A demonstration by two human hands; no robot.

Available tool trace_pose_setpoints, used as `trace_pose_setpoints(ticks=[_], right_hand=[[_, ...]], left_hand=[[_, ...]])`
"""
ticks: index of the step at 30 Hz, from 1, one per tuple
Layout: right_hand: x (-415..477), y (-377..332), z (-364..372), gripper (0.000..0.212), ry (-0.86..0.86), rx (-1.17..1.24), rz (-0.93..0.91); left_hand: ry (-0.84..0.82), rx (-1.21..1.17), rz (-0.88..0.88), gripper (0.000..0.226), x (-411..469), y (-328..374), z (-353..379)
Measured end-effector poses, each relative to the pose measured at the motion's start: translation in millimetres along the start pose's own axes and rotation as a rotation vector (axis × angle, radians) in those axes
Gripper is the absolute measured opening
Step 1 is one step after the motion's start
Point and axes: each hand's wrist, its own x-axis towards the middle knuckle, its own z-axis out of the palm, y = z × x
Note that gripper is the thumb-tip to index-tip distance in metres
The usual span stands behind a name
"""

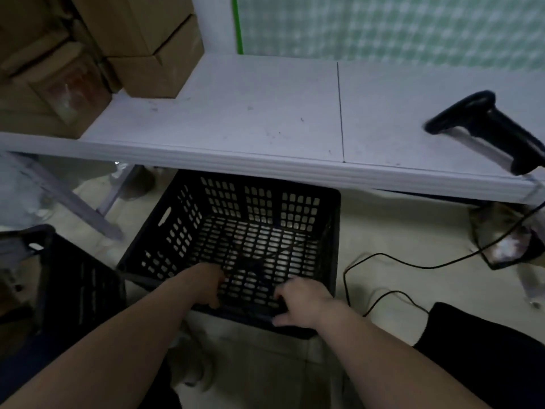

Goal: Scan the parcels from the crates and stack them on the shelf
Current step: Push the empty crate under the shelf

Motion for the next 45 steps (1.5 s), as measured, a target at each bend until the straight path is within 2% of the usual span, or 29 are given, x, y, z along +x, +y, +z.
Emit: trace_pose_setpoints(ticks=[2,4,6,8,10,12,14,16,18,20,23,25,33,36,39,42,45], right_hand=[[9,-5,14,0.043,-0.074,-0.058,-0.021],[18,-6,21,0.030,-0.084,-0.094,-0.033],[26,-3,21,0.026,-0.082,-0.113,-0.025],[31,3,14,0.031,-0.028,-0.139,0.020],[38,16,2,0.036,0.088,-0.170,0.101],[44,37,-13,0.036,0.171,-0.178,0.235],[48,62,-27,0.036,0.213,-0.161,0.386],[48,83,-42,0.038,0.227,-0.141,0.524],[49,96,-54,0.039,0.236,-0.139,0.586],[54,95,-55,0.038,0.250,-0.132,0.544],[66,78,-40,0.039,0.266,-0.113,0.405],[72,73,-31,0.039,0.291,-0.104,0.365],[54,112,-34,0.040,0.259,-0.087,0.604],[44,132,-32,0.039,0.232,-0.060,0.744],[34,150,-27,0.048,0.195,-0.061,0.847],[28,160,-22,0.060,0.199,-0.051,0.801],[30,156,-17,0.070,0.228,-0.040,0.572]], left_hand=[[0.009,0.041,-0.062,0.046,8,-14,21],[0.054,0.061,-0.134,0.032,16,-21,32],[0.090,0.066,-0.161,0.024,23,-22,34],[0.153,0.073,-0.142,0.024,28,-21,29],[0.287,0.049,-0.118,0.031,35,-22,22],[0.437,-0.054,-0.117,0.045,41,-24,14],[0.573,-0.148,-0.217,0.072,43,-32,11],[0.576,-0.406,-0.410,0.095,43,-45,11],[0.501,-0.778,-0.467,0.091,49,-56,12],[0.437,-0.920,-0.405,0.070,56,-55,15],[0.524,-0.945,-0.368,0.049,64,-41,18],[0.540,-1.009,-0.355,0.043,67,-30,15],[0.509,-1.111,-0.179,0.060,85,30,-10],[0.482,-1.036,-0.109,0.061,97,60,-27],[0.464,-0.928,-0.022,0.063,114,90,-40],[0.408,-0.814,0.131,0.061,131,115,-53],[0.365,-0.701,0.254,0.062,144,131,-56]])
